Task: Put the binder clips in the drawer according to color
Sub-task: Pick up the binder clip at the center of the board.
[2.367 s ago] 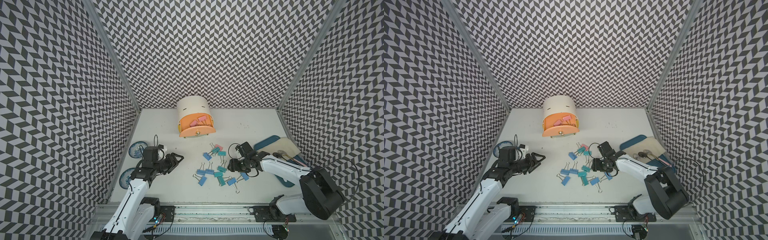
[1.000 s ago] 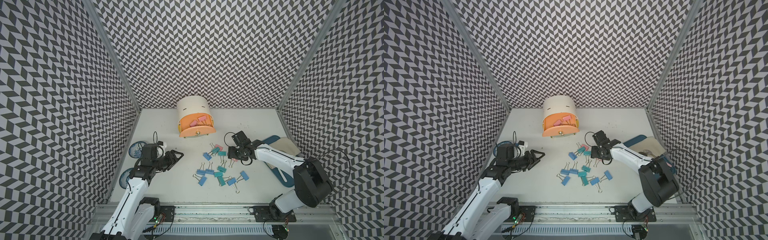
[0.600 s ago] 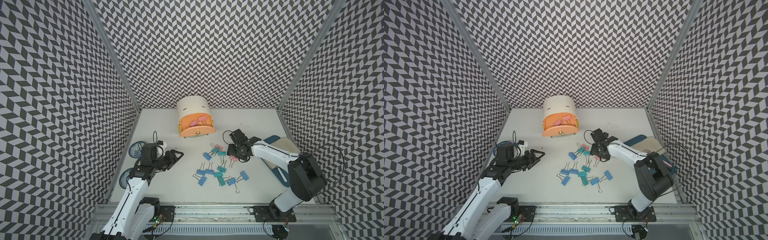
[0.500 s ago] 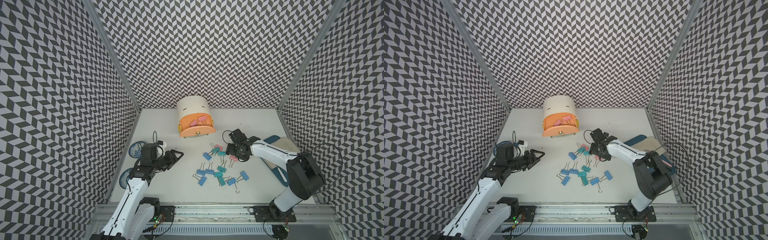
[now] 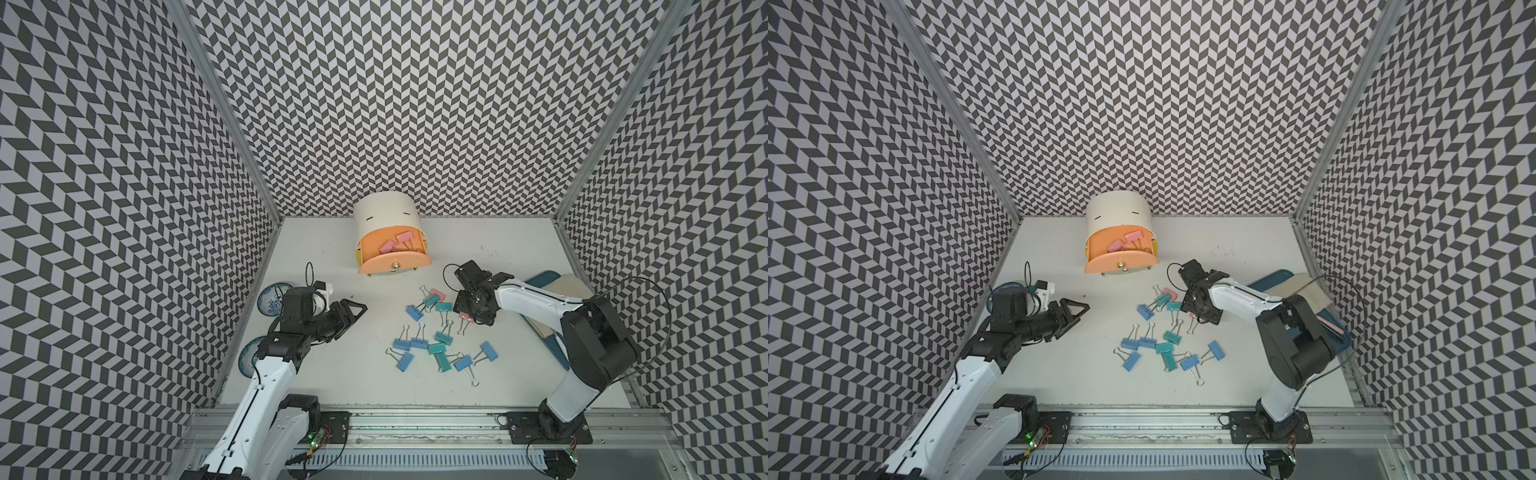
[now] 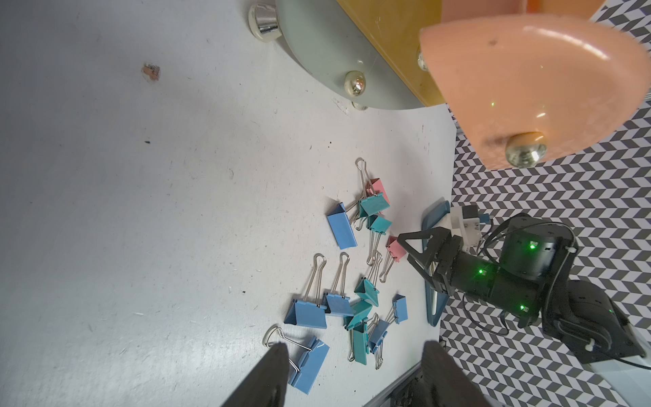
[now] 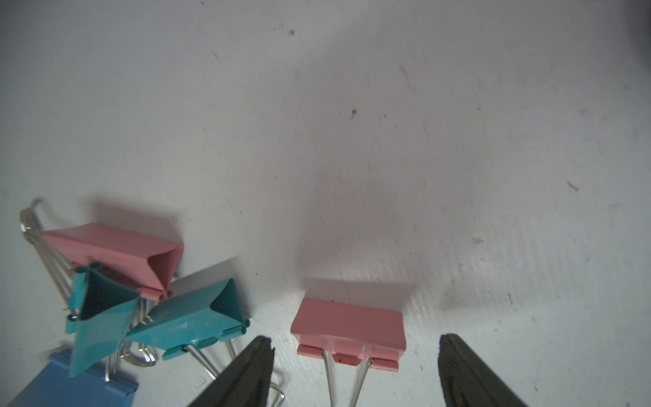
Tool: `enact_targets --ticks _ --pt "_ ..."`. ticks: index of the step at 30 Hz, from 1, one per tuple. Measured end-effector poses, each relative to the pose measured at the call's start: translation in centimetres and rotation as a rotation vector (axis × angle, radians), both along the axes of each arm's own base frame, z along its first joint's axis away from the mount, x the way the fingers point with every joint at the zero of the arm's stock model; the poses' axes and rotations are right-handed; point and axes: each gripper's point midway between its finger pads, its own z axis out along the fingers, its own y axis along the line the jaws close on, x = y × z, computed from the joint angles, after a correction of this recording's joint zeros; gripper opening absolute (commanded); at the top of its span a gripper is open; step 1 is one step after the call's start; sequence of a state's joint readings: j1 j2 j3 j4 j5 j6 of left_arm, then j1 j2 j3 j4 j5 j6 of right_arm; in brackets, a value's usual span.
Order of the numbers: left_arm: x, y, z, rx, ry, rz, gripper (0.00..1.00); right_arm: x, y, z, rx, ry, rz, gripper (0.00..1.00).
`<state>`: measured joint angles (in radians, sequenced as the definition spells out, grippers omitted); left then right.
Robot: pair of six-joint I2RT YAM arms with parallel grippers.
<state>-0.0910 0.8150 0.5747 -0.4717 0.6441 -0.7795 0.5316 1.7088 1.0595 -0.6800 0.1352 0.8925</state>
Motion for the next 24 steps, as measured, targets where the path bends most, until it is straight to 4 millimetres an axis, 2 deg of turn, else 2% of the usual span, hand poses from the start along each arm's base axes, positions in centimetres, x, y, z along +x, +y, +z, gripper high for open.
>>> enact_targets --ticks 15,24 --pt "0.0 0.0 0.1 0.000 -0.004 0.000 0.64 -0.1 -0.1 -1.1 -0.016 0.024 -0.011 0.65" --pt "0.0 0.0 0.1 0.000 -0.007 0.000 0.64 -0.1 -0.1 -1.2 -0.016 0.025 -0.009 0.48"
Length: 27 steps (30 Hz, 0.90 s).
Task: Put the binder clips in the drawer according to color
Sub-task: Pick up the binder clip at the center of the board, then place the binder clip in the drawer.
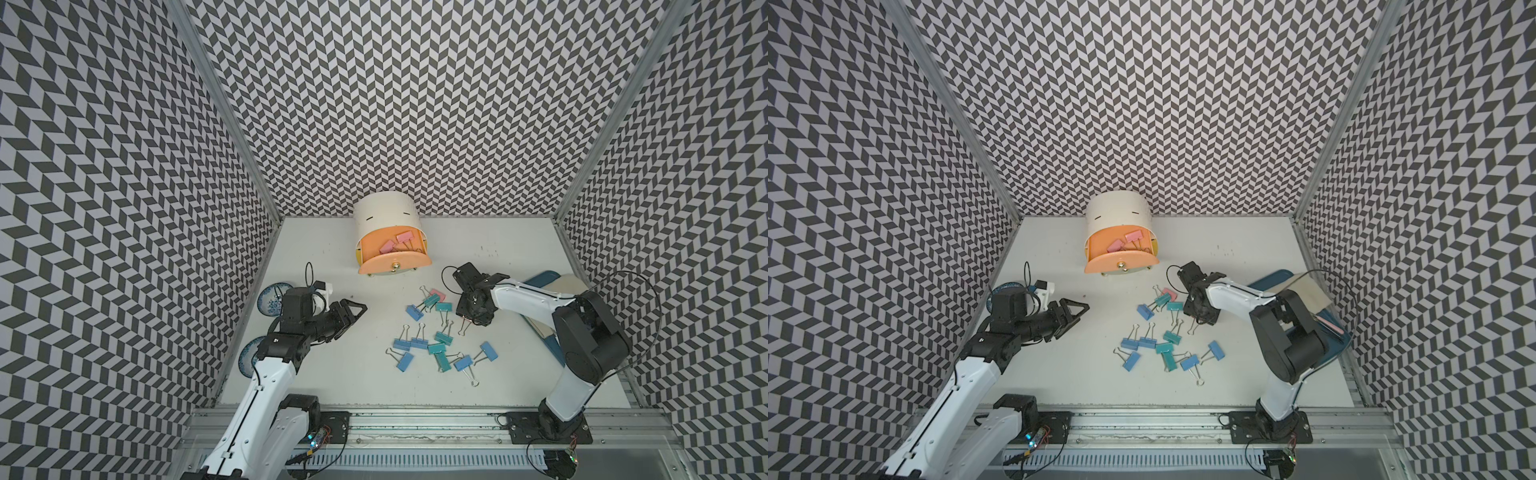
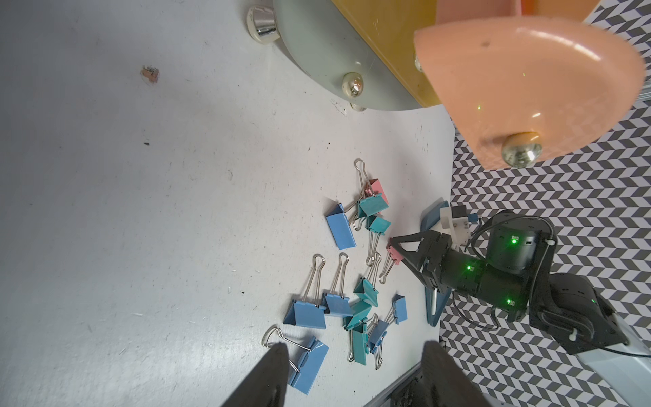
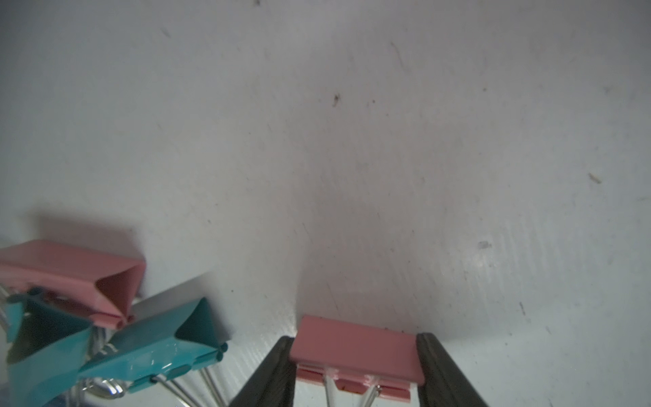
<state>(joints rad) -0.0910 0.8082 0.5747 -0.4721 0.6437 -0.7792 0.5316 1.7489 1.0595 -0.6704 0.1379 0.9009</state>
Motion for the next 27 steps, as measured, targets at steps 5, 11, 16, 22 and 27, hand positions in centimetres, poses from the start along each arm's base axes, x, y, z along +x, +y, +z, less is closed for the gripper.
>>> enact_targets --ticks 5,11,16,22,27 --pt "0.0 0.0 0.0 0.000 0.000 0.000 0.64 0.0 0.0 0.2 0.003 -0.006 0.003 0.43" --pt "0.1 0.0 0.1 0.002 -0.002 0.003 0.64 0.4 -0.1 2.0 0.017 -0.048 0.014 0.42" --pt "0.5 0.0 1.4 0.001 -0.032 0.005 0.64 1.7 -0.5 4.6 0.031 -0.109 0.014 0.42" --pt "1.3 0.2 2.8 0.008 -0.065 0.018 0.64 3.7 -2.3 8.7 0.044 -0.202 -0.012 0.42" --pt "2.1 0.4 4.2 0.019 -0.084 0.032 0.64 5.3 -3.6 11.9 0.054 -0.273 -0.032 0.42"
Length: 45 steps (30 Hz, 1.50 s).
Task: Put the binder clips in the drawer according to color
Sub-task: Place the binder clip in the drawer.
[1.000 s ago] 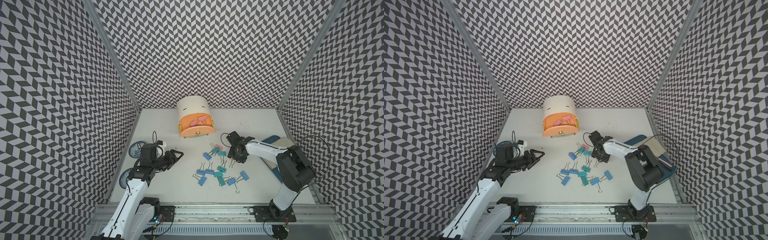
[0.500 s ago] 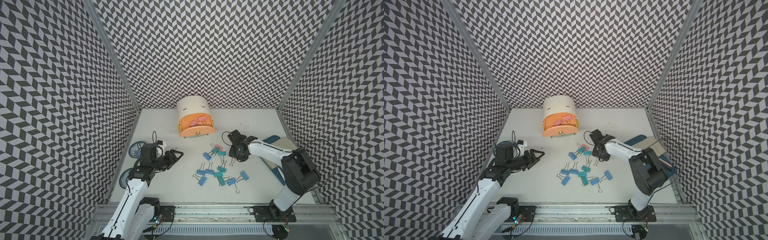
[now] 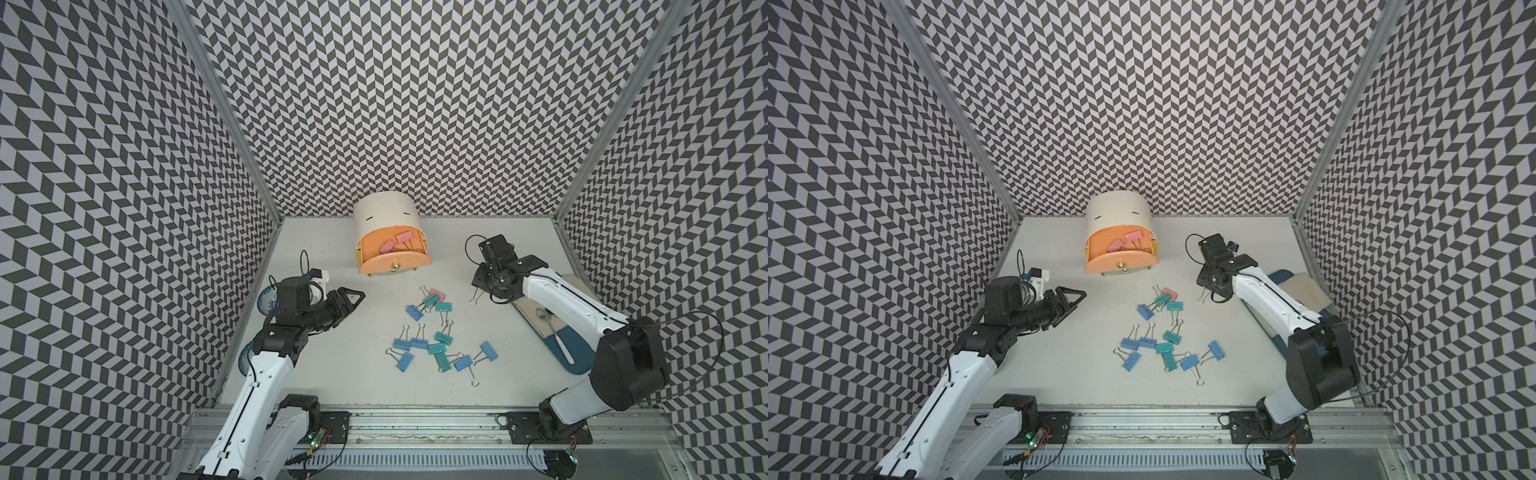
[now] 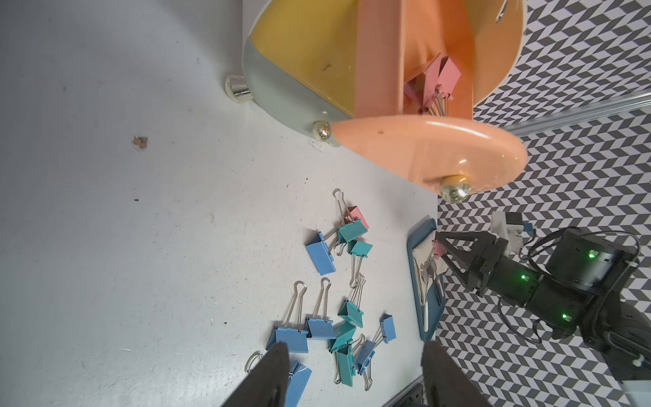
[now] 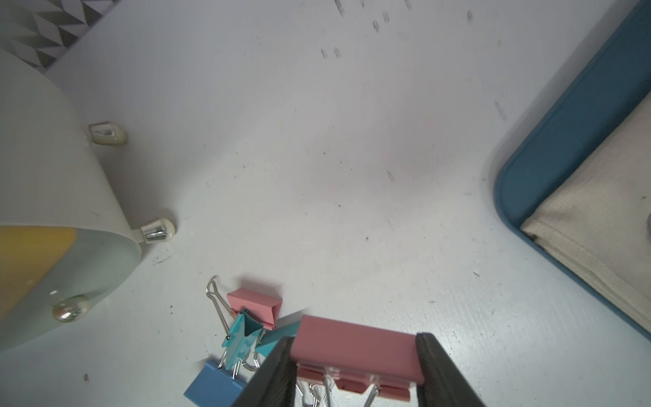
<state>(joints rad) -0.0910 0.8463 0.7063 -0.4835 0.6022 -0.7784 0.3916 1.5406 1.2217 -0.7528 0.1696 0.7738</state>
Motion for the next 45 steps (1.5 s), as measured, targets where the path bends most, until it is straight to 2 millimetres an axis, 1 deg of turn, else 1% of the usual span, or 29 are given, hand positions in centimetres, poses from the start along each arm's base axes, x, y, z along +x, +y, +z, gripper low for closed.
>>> enact_targets --ticks 3,8,15,19,25,28,31,37,42,45 --pt "0.7 0.2 1.3 0.009 -0.021 0.011 0.64 0.9 -0.5 1.7 0.004 -0.035 -0.006 0.42" --pt "2.1 0.4 3.9 0.030 -0.072 0.023 0.64 2.1 -0.8 4.7 0.015 -0.100 -0.005 0.43" --pt "3.8 0.5 6.9 0.052 -0.132 0.029 0.64 3.6 -0.3 8.9 0.042 -0.196 0.018 0.44" --pt "4.6 0.5 8.0 0.056 -0.151 0.027 0.64 4.2 0.5 11.3 0.080 -0.245 0.044 0.44" --pt "5.6 0.3 9.5 0.055 -0.173 0.026 0.64 5.1 2.1 15.7 0.168 -0.329 0.090 0.44" --pt "6.2 0.3 10.2 0.053 -0.185 0.025 0.64 5.5 3.1 17.2 0.211 -0.351 0.119 0.43" --pt "6.5 0.1 10.7 0.049 -0.192 0.020 0.64 5.8 4.0 17.7 0.246 -0.353 0.145 0.43" --pt "7.2 -0.3 11.1 0.032 -0.196 0.000 0.64 6.3 6.6 17.5 0.296 -0.331 0.208 0.43" --pt "7.4 -0.6 11.2 0.017 -0.198 -0.015 0.64 6.3 10.4 18.2 0.342 -0.329 0.291 0.43" --pt "7.4 -0.7 11.4 0.012 -0.205 -0.019 0.64 6.1 13.1 18.9 0.368 -0.341 0.349 0.43"
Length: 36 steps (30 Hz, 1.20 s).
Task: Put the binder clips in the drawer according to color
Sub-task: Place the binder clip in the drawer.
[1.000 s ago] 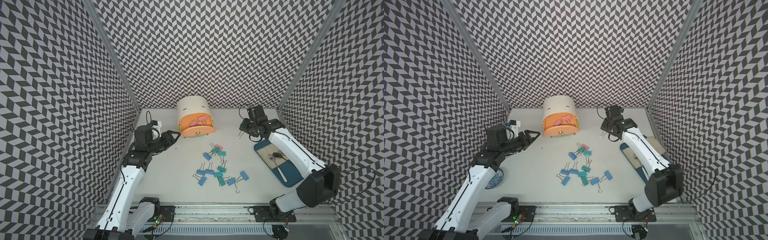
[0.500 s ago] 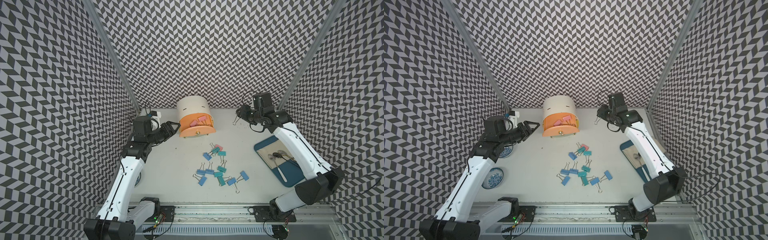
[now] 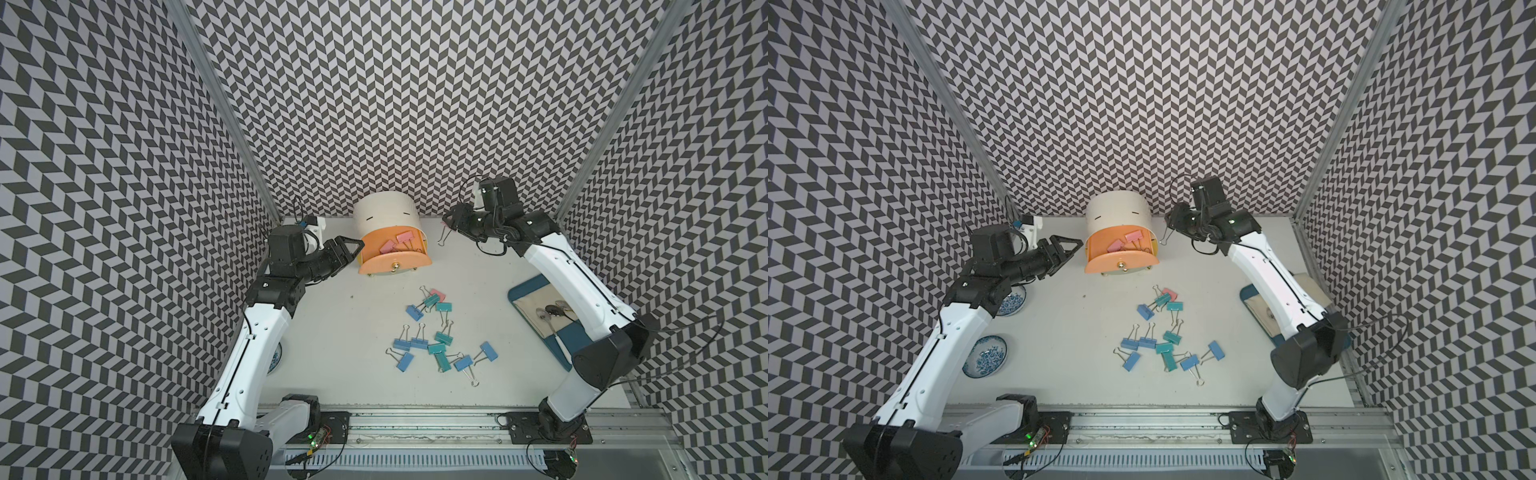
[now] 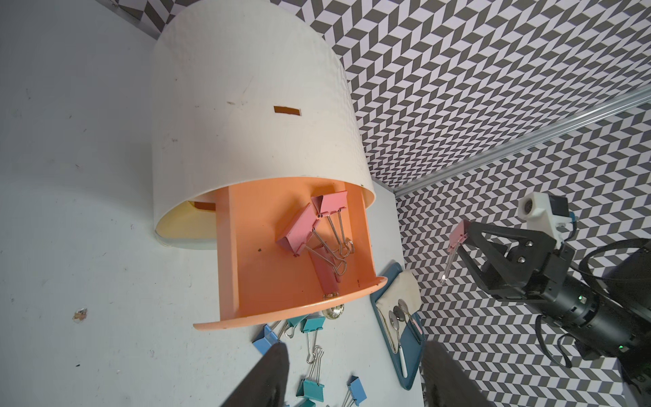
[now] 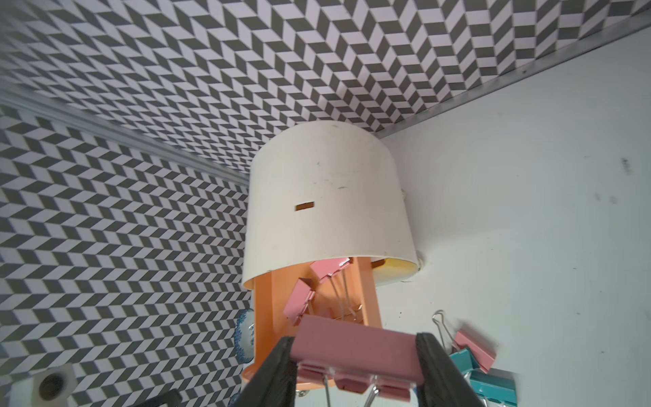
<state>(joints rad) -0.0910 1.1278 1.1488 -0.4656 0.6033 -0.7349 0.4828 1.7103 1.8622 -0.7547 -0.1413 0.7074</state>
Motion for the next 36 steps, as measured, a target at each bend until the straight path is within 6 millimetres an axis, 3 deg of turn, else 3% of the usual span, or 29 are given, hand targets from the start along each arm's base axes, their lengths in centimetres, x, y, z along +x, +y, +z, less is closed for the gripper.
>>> enact_targets --ticks 9,15,19,28,36 --pt "-0.4 -0.1 0.1 -0.018 -0.003 -0.003 0.64 0.2 8.2 1.6 0.073 -0.062 0.152 0.43" --pt "-1.2 0.1 -0.5 -0.015 -0.001 0.003 0.64 -0.1 13.1 1.0 0.092 -0.086 0.255 0.44" --pt "-1.6 0.4 -1.2 -0.011 0.009 0.016 0.64 -0.4 15.1 0.4 0.083 -0.100 0.301 0.45" --pt "-1.8 0.7 -1.7 -0.008 0.017 0.028 0.64 0.2 16.1 -0.4 0.052 -0.137 0.312 0.49" --pt "-1.8 0.7 -1.8 -0.008 0.021 0.028 0.64 0.9 15.7 0.5 0.030 -0.189 0.289 0.57"
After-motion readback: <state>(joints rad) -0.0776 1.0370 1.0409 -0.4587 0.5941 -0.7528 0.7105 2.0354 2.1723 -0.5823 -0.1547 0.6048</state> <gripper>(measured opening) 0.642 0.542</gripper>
